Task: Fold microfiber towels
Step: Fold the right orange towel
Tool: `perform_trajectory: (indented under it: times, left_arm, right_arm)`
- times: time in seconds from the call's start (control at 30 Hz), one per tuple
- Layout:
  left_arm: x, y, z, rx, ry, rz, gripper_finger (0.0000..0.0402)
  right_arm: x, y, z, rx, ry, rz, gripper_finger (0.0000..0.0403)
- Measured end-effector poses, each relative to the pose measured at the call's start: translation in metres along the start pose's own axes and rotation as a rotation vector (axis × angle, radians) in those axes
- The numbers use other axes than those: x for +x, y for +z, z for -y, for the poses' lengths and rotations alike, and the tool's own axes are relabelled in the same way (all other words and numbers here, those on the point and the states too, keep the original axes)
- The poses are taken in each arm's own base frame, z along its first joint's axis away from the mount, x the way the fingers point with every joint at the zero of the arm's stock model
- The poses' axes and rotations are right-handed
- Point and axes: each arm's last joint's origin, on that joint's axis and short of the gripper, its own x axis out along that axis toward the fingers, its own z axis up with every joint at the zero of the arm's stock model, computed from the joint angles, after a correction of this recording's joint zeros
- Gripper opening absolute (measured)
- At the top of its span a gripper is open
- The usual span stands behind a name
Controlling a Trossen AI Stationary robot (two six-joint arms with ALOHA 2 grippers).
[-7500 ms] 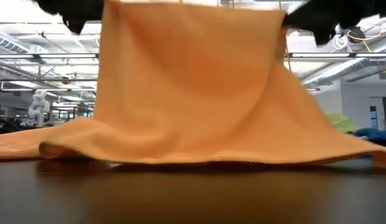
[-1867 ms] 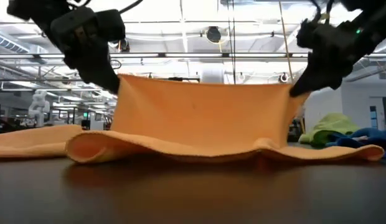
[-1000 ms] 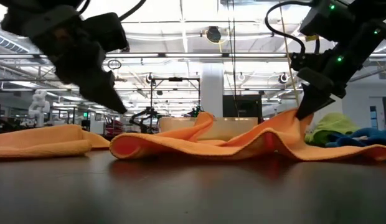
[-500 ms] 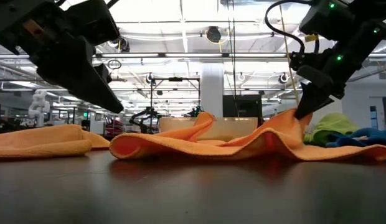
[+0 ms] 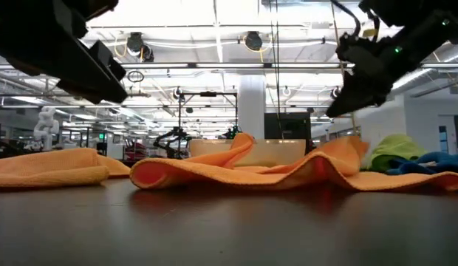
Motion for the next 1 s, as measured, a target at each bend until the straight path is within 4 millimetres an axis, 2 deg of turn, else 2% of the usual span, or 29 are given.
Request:
perform_trajectory:
  times: [0.27, 0.43, 0.6, 0.77, 0.87, 1.0]
  left_arm:
    - [-0.004, -0.004, 0.011, 0.025, 0.011, 0.016, 0.0124]
    - [-0.002, -0.011, 0.020, 0.033, 0.029, 0.028, 0.0124]
    - [0.012, -0.020, 0.023, 0.016, 0.045, 0.049, 0.0124]
    - [0.028, -0.033, 0.024, -0.036, 0.043, 0.032, 0.0124]
    - [0.037, -0.039, 0.023, -0.055, 0.032, 0.033, 0.0124]
    - [0.048, -0.036, 0.028, -0.054, 0.027, 0.044, 0.0124]
  right_arm:
    - [-0.001, 0.015, -0.010, 0.017, 0.063, 0.154, 0.0054]
    - [0.001, 0.017, -0.040, -0.061, 0.269, 0.249, 0.0054]
    - [0.011, 0.007, -0.066, -0.143, 0.386, 0.284, 0.0054]
    - [0.023, -0.012, -0.076, -0.171, 0.388, 0.197, 0.0054]
    - [0.029, -0.022, -0.084, -0.156, 0.470, 0.130, 0.0054]
    - [0.037, -0.035, -0.092, -0.158, 0.525, 0.076, 0.0054]
